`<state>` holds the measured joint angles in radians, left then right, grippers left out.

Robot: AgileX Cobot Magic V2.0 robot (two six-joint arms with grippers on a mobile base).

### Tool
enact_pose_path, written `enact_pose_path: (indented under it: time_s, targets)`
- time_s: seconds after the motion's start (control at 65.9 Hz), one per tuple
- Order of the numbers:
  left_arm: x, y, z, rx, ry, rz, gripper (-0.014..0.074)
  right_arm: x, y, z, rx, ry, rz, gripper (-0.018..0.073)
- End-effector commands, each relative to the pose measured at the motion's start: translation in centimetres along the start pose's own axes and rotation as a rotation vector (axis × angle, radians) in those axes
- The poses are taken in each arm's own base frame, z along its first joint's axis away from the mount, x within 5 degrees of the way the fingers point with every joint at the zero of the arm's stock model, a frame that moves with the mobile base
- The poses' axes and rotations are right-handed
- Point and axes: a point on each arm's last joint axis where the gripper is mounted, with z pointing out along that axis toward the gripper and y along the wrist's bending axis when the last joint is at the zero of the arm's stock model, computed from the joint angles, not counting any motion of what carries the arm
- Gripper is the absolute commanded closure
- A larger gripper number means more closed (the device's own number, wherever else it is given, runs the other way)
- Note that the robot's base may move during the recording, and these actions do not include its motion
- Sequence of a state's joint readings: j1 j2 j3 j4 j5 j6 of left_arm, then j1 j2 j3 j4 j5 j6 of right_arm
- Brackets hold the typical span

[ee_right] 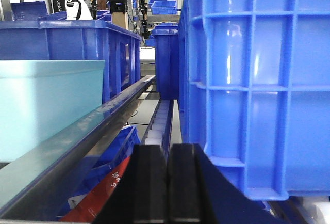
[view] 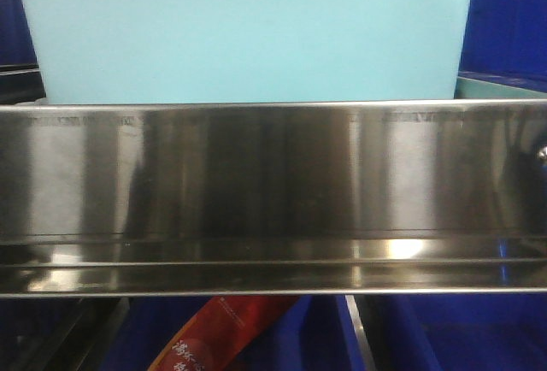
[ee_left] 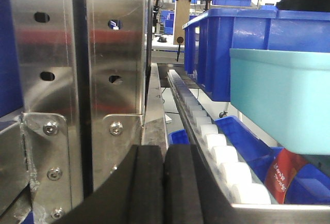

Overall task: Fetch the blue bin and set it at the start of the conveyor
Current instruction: 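Lower both grippers onto the rims of the light-blue bin on the shelf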

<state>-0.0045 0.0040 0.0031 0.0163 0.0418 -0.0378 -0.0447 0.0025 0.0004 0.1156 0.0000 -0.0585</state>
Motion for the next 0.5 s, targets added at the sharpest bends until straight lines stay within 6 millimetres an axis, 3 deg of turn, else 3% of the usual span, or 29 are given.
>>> enact_pose_path:
  time_s: [0.0, 0.486]
  targets:
    - [-0.26, -0.01, -0.05, 0.001, -0.021, -0.002, 0.0707, -0.17, -0.03, -0.02, 0.005, -0.018, -0.004, 0.0721]
    - [-0.28, -0.01, -0.05, 0.001, -0.023, -0.002, 0.0707, -0.17, -0.03, -0.02, 0.005, -0.018, -0.004, 0.0721]
